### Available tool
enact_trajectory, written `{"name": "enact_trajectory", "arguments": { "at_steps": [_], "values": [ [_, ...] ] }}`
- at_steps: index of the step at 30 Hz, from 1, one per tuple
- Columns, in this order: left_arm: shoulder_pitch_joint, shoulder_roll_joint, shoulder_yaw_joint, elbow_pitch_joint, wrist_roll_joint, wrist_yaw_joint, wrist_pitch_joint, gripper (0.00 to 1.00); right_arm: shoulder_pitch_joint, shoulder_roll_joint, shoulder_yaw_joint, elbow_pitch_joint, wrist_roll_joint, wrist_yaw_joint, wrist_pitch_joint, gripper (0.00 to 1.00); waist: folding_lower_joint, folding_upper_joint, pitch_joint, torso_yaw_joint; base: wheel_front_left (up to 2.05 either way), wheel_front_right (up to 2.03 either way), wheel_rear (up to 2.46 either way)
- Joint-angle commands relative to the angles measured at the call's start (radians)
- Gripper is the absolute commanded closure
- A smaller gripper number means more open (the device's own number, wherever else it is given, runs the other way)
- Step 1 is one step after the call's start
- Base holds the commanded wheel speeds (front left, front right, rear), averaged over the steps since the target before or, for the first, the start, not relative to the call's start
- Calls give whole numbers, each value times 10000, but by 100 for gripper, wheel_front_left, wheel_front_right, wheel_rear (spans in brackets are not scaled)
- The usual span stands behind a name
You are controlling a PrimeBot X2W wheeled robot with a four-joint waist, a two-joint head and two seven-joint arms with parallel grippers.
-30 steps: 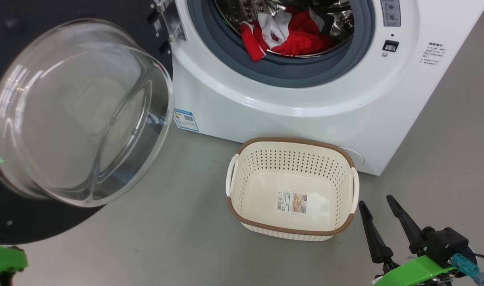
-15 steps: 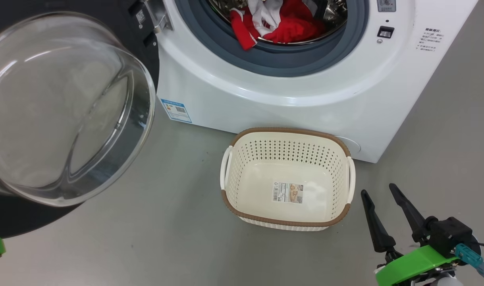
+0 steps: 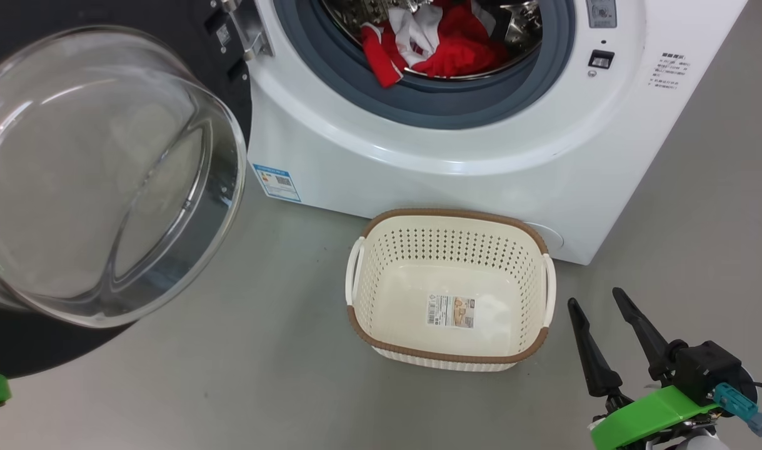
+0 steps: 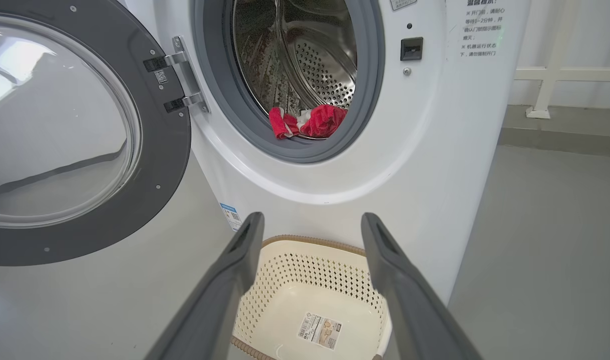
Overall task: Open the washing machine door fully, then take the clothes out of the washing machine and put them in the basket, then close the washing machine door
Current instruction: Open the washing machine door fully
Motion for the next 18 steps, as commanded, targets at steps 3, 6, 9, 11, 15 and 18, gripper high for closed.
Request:
{"name": "enact_trajectory", "arguments": {
  "at_steps": [3, 6, 9, 11, 15, 18],
  "values": [
    [257, 424, 37, -343, 64, 18, -51, 93, -125, 26, 180, -191, -5, 75, -92, 0, 0, -1, -196, 34, 0, 0, 0],
    [537, 365, -262, -482, -38, 18, -51, 87, -79, 77, 186, -181, -4, 75, -92, 0, 0, -1, -316, 27, 0, 0, 0],
    [904, 273, -628, -773, -196, 17, -51, 69, -44, 110, 184, -180, 13, 75, -92, 0, 0, -1, -438, -6, 0, 0, 0],
    [1163, 197, -754, -1030, -308, 17, -51, 55, -23, 128, 146, -187, 29, 75, -92, 0, 0, -1, -505, -45, 0, 0, 0],
    [1660, 66, -1159, -1608, -558, 17, -51, 11, 55, 165, 101, -193, 46, 75, -92, 0, 0, -1, -630, -116, 0, 0, 0],
    [2068, 2, -1813, -2159, -803, 16, -51, 0, 102, 199, 40, -206, 53, 75, -92, 0, 0, -1, -681, -176, 0, 0, 0]
  ]
}}
